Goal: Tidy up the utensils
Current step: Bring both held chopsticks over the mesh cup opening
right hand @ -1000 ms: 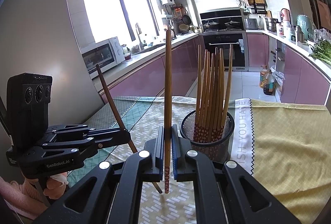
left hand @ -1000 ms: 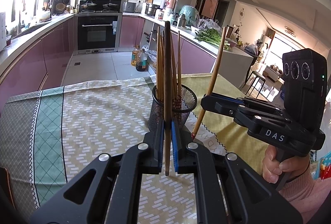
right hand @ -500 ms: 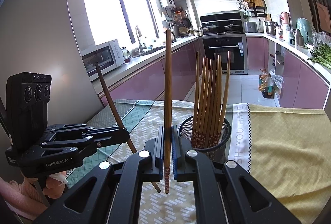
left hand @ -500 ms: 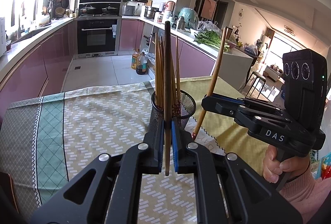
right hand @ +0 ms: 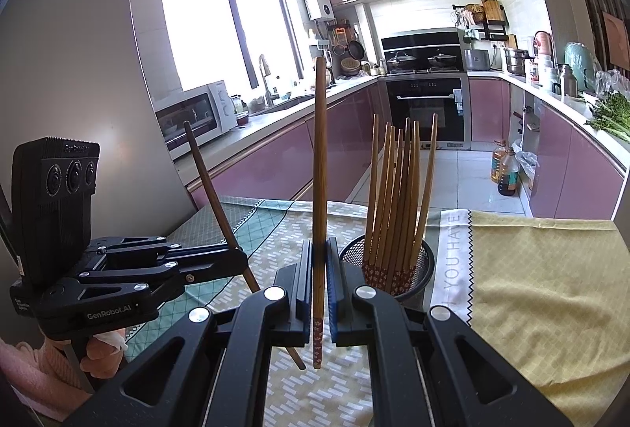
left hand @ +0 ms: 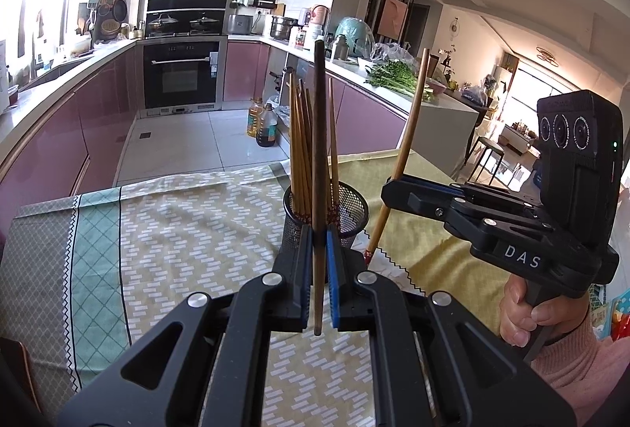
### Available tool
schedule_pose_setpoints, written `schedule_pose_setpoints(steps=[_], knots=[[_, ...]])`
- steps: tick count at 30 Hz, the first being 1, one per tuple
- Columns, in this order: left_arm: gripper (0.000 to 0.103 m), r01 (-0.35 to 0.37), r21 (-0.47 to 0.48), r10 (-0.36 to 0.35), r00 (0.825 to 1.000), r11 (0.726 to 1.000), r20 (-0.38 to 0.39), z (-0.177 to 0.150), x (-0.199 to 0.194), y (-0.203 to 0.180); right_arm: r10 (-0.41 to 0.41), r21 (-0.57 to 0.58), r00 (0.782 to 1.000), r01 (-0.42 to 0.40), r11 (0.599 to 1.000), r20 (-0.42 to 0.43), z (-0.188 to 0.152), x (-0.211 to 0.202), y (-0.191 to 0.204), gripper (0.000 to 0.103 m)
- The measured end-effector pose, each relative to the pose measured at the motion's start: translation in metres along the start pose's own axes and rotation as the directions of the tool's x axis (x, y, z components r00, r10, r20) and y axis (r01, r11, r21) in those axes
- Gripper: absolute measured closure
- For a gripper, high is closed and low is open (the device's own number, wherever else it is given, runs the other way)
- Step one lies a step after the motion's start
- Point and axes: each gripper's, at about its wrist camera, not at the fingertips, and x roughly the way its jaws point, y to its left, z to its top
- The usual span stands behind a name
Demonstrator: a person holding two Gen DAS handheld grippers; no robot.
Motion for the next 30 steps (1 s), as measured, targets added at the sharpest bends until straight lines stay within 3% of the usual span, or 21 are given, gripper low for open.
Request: schedule_pose_setpoints(steps=[30], knots=[[0.095,0.007,0.029,-0.008,1.0,1.0,0.026,0.019,0.0,-0.009,-0.005,-0.018,0.999,0.006,1.0,0.037,0.016,-0.004,-0.002,0.097]])
